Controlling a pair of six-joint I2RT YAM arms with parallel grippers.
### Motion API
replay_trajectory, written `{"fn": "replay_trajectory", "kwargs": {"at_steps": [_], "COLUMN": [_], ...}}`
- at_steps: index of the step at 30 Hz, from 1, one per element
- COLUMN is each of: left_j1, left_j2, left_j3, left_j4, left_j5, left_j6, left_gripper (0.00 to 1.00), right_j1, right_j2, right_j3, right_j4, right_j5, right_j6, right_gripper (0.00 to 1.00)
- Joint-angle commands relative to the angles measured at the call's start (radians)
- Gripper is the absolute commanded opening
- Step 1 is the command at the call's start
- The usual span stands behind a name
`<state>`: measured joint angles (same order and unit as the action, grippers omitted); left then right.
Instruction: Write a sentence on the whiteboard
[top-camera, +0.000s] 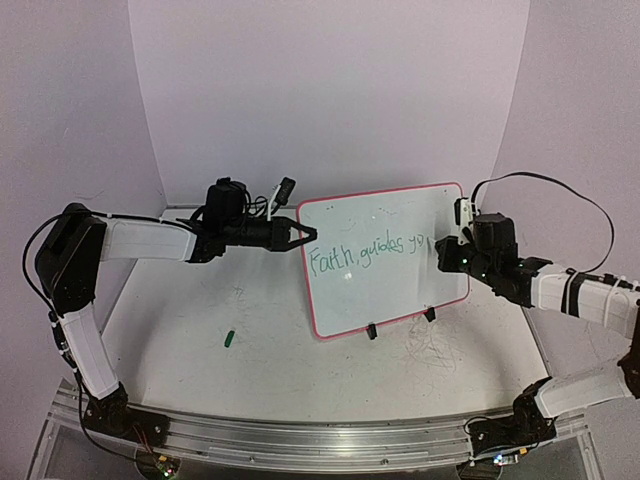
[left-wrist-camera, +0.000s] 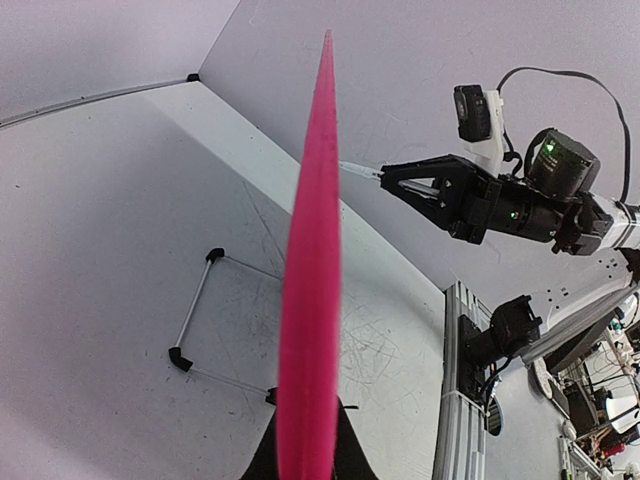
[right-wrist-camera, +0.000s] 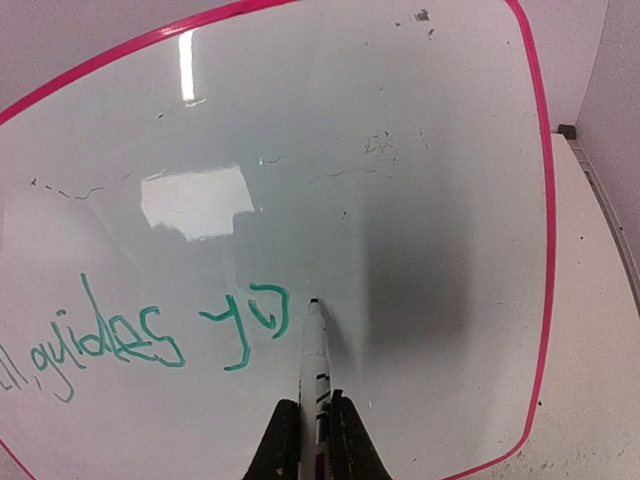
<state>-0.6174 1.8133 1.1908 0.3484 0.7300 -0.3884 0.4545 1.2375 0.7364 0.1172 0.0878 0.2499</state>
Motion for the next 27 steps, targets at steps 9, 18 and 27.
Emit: {"fn": "replay_trajectory", "kwargs": {"at_steps": [9,18,27], "left_j1": [0.008,0.008,0.008], "left_j2": [0.000,-0.003,-0.006], "left_j3": [0.009,0.004,0.003], "left_j4": [-0.114,-0.114,-0.115], "left_j5": [-0.094,-0.095,-0.093], "left_j6": [0.051,0.052,0.051], "left_gripper": [0.00,0.00,0.00], "right_j1": [-0.001,-0.001,-0.001], "right_j2": [0.025,0.019,-0.004], "right_j3": [0.042,0.023,-0.032], "right_j4": [0.073,0.034,0.009], "right_j5": [-0.014,-0.012,-0.024], "right_j6": [-0.026,-0.017,0.000], "right_gripper": [0.00,0.00,0.00]}}
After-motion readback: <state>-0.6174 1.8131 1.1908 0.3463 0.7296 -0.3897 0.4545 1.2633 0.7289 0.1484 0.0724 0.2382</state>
